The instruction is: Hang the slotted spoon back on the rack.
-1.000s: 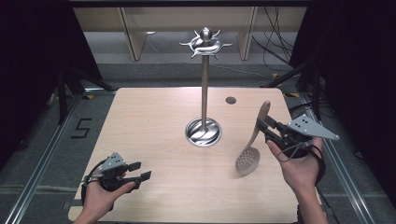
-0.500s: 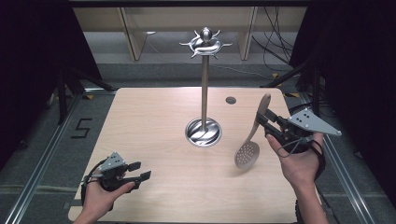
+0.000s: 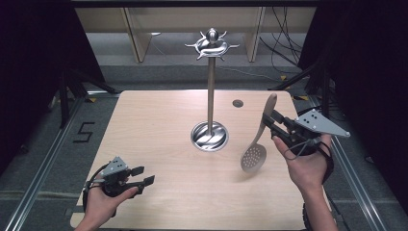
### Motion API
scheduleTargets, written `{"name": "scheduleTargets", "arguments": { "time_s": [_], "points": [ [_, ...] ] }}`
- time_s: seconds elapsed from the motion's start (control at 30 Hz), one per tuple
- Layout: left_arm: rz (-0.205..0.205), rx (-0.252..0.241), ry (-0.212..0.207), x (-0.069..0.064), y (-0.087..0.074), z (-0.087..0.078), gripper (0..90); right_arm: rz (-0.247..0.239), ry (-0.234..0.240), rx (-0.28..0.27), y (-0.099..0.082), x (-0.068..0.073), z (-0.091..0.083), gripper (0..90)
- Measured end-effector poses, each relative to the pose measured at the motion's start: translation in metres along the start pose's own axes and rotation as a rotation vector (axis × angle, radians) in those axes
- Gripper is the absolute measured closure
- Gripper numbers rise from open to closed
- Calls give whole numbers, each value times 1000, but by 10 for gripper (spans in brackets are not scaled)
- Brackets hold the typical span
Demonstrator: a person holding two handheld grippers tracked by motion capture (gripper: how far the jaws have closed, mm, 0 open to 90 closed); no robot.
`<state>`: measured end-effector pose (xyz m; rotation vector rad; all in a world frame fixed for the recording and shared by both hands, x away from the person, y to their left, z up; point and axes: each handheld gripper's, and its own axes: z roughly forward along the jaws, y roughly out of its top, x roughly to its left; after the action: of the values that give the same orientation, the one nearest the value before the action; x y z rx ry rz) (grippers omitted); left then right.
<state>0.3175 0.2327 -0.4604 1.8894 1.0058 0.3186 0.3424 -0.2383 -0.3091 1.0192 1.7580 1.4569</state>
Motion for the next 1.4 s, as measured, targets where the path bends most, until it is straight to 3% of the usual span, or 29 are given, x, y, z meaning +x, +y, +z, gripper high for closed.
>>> {"name": "scheduleTargets", "arguments": {
  "time_s": [0.07, 0.73, 0.97, 1.0, 1.07, 1.4],
  "points": [
    [-5, -3, -1, -1, 0, 0, 400, -18, -2, -4, 2, 0, 2, 697],
    [7, -3, -5, 1, -1, 1, 400, -13, 23, -17, 11, 9, 18, 697],
    [-8, 6, 8, 0, -2, 1, 401, -15, 27, -11, 15, 9, 23, 697],
    [-8, -6, -3, 1, -2, 1, 401, 2, 25, -7, 15, 11, 23, 697],
    [-25, -5, -1, 1, -2, 1, 401, -21, 30, -19, 16, 8, 26, 697],
    [-27, -8, 5, 1, -3, -1, 401, -8, 31, -21, 18, 9, 31, 696]
  ]
}}
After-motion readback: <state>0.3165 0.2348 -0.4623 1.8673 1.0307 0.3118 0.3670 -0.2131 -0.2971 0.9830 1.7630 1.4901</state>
